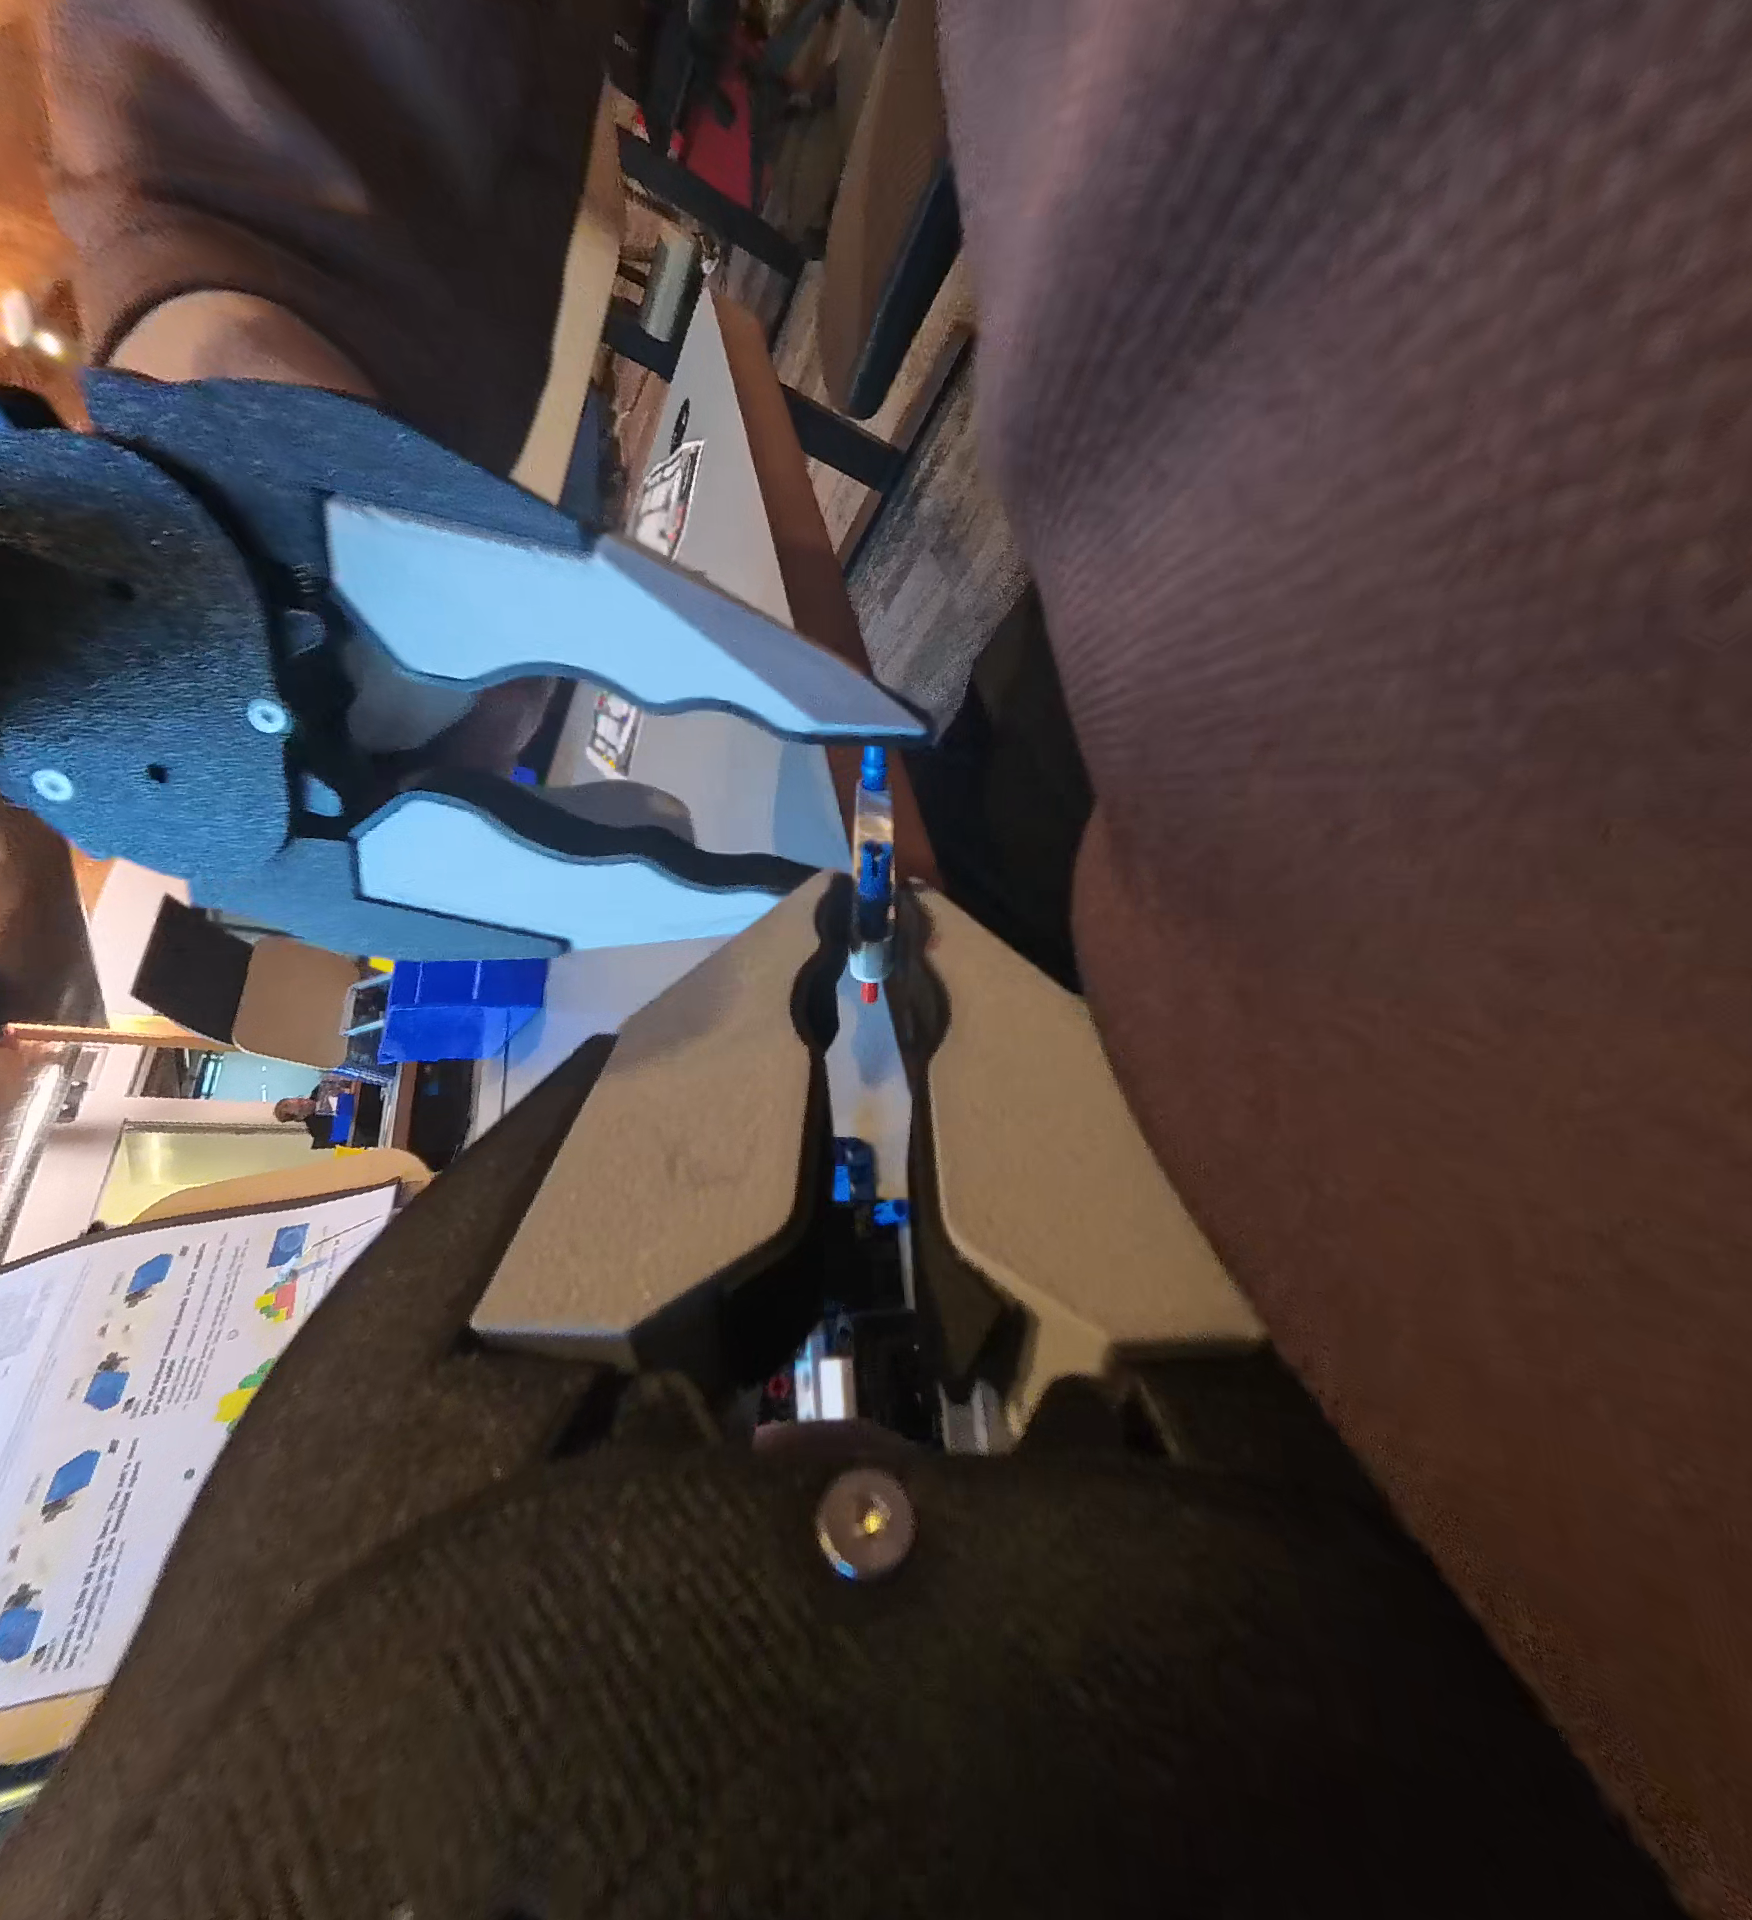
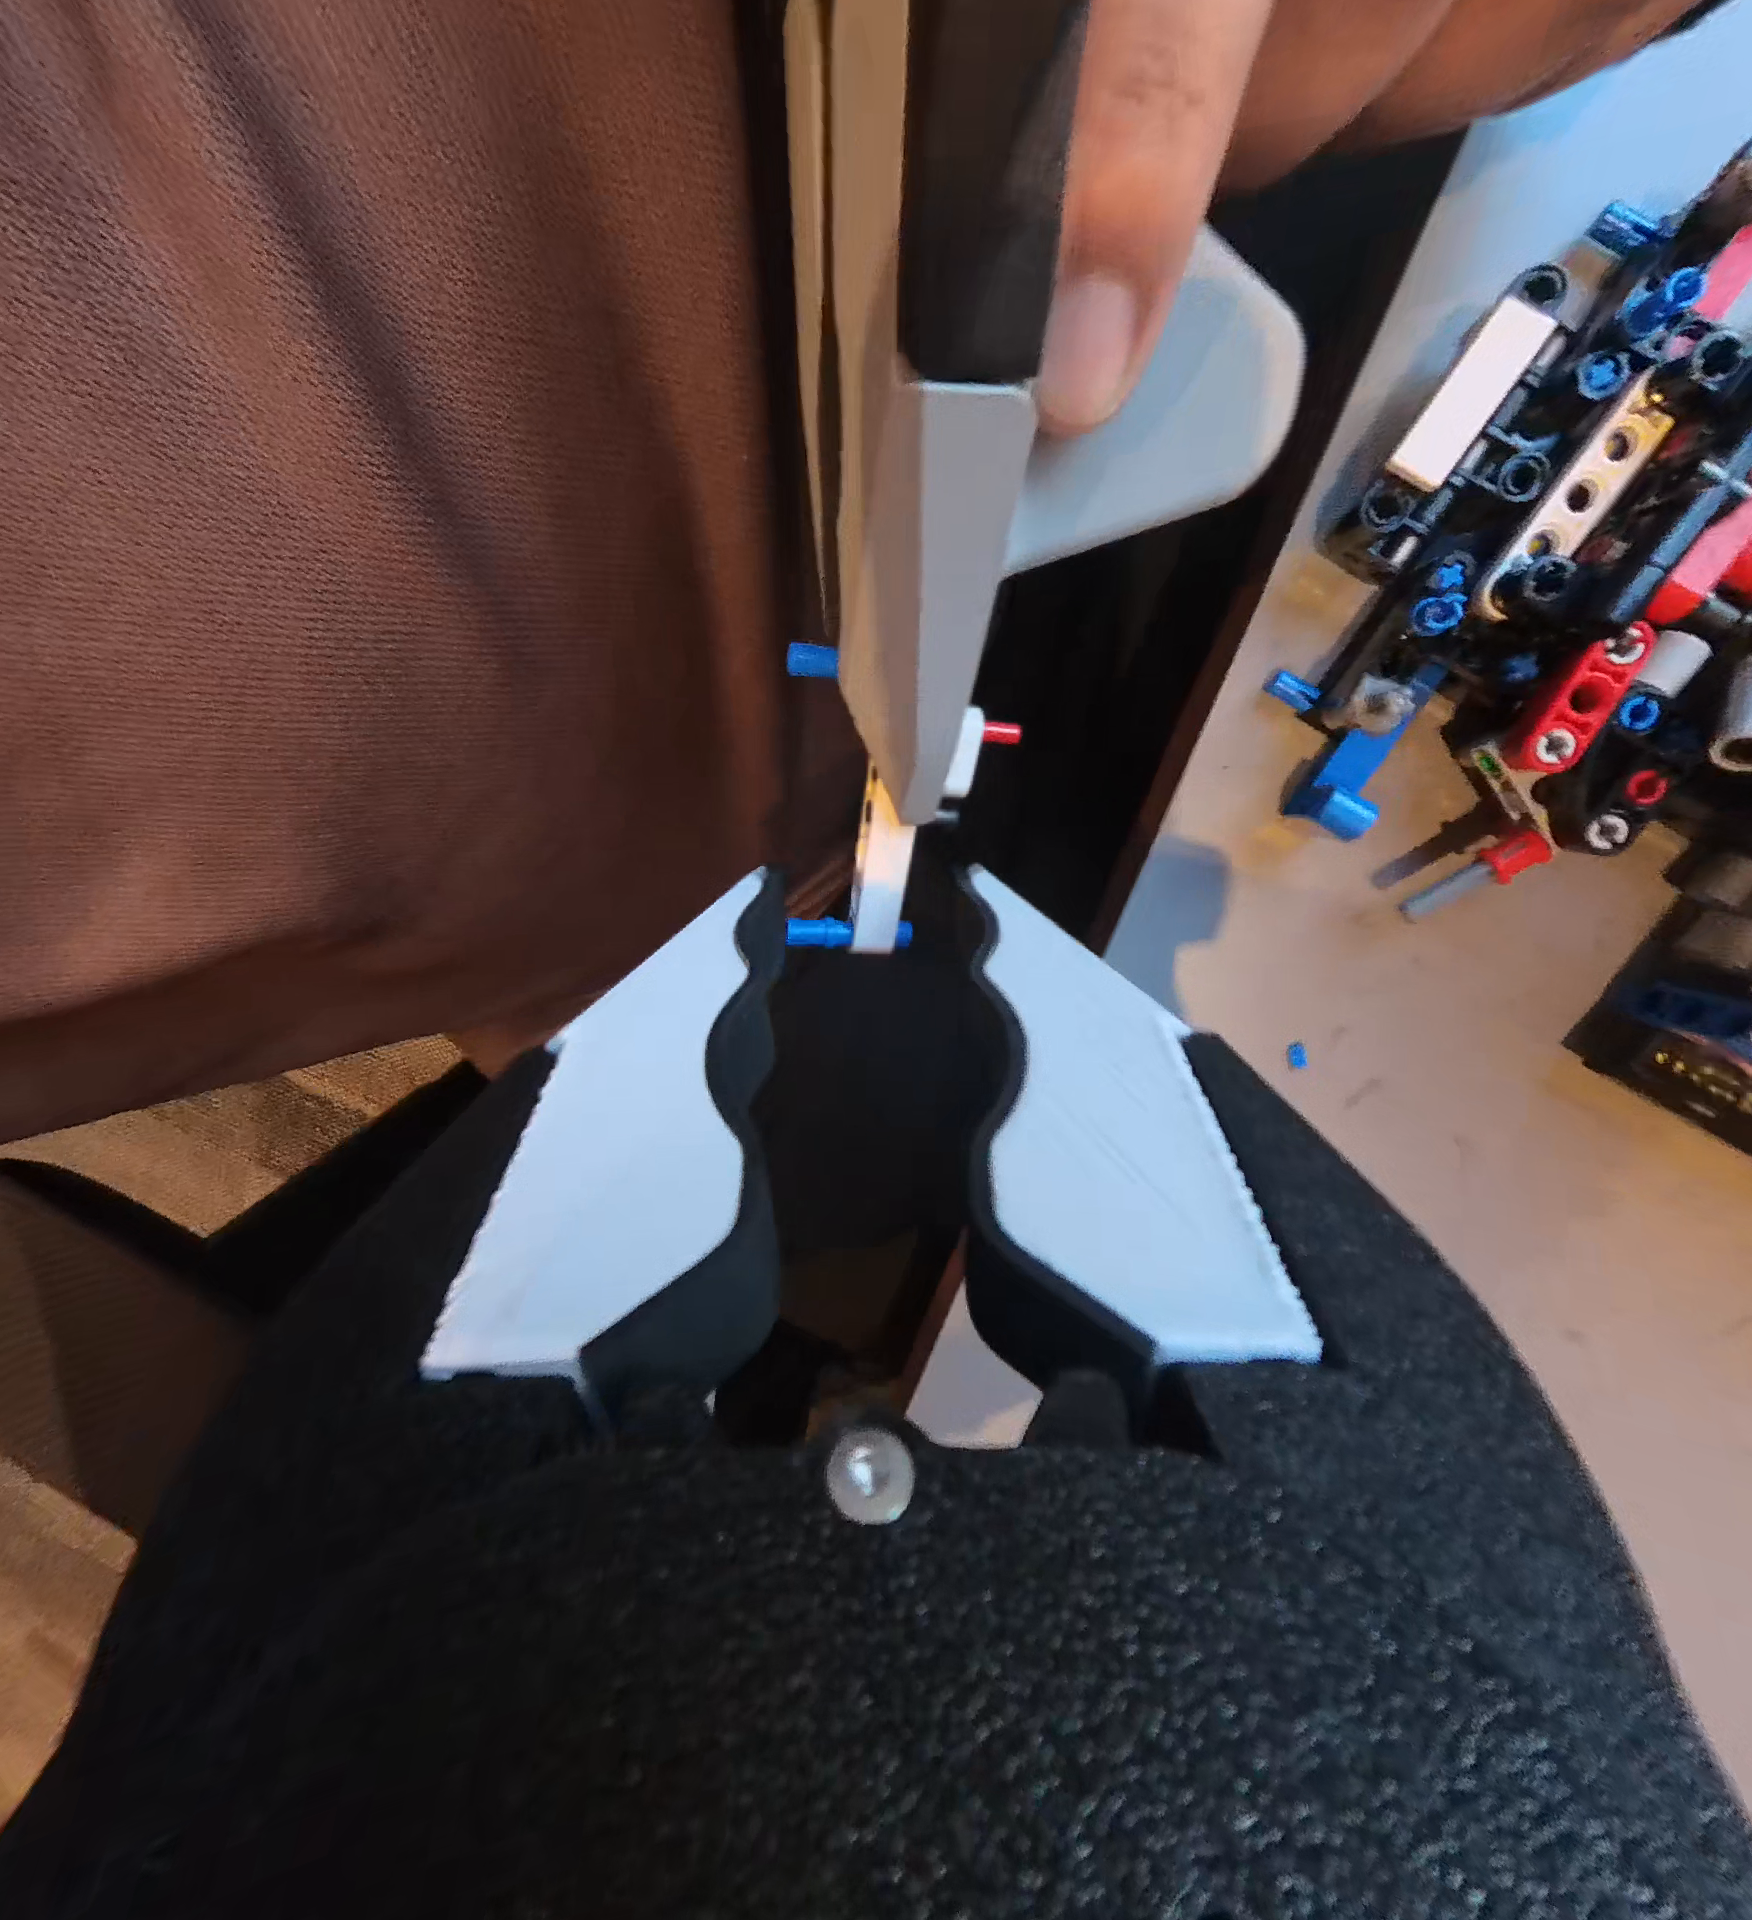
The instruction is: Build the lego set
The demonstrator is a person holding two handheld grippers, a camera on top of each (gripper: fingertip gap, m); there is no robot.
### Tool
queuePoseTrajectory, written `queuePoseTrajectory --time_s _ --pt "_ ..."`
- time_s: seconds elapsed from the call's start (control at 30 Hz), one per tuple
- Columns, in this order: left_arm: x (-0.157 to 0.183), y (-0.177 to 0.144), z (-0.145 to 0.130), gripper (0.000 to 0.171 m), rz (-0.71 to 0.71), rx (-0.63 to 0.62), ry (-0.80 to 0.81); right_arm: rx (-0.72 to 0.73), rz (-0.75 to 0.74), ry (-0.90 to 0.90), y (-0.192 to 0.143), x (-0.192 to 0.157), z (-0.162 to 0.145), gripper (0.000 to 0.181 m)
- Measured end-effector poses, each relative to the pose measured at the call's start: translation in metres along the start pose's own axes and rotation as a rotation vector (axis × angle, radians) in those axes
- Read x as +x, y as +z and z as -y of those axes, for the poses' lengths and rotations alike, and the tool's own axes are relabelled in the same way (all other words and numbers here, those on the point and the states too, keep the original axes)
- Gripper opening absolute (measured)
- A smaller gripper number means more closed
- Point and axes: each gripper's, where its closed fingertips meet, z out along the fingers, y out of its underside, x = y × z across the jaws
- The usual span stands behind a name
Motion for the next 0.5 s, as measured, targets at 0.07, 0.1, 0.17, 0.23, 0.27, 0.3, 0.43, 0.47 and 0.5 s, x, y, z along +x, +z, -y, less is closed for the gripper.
queuePoseTrajectory --time_s 0.07,0.1,0.17,0.23,0.27,0.3,0.43,0.47,0.5 --pt "-0.0018 -0.0001 0.0003 0.003 0.011 0.001 0.000 0.014 0.002 0.016 -0.0049 0.0010 -0.0001 0.028" --pt "-0.0040 -0.0009 -0.0003 0.004 0.021 -0.002 0.003 0.024 0.005 0.017 -0.0060 0.0002 0.0005 0.025" --pt "-0.0051 -0.0019 -0.0011 0.005 0.025 -0.004 0.003 0.030 0.008 0.011 -0.0049 -0.0019 0.0008 0.024" --pt "-0.0026 -0.0016 -0.0008 0.004 0.013 -0.003 0.002 0.024 0.008 -0.002 -0.0016 -0.0033 -0.0001 0.023" --pt "-0.0011 -0.0012 -0.0005 0.004 0.004 -0.001 0.000 0.020 0.011 -0.007 -0.0001 -0.0040 -0.0008 0.023" --pt "-0.0001 -0.0010 -0.0004 0.003 -0.001 -0.001 -0.001 0.018 0.013 -0.012 0.0010 -0.0043 -0.0012 0.023" --pt "0.0013 -0.0020 -0.0014 0.004 -0.010 -0.002 0.001 0.011 0.018 -0.034 0.0027 -0.0048 -0.0018 0.023" --pt "0.0015 -0.0021 -0.0013 0.004 -0.011 -0.001 0.002 0.003 0.024 -0.040 0.0026 -0.0055 -0.0023 0.023" --pt "0.0017 -0.0023 -0.0014 0.003 -0.012 0.000 0.003 -0.009 0.029 -0.045 0.0028 -0.0057 -0.0036 0.024"
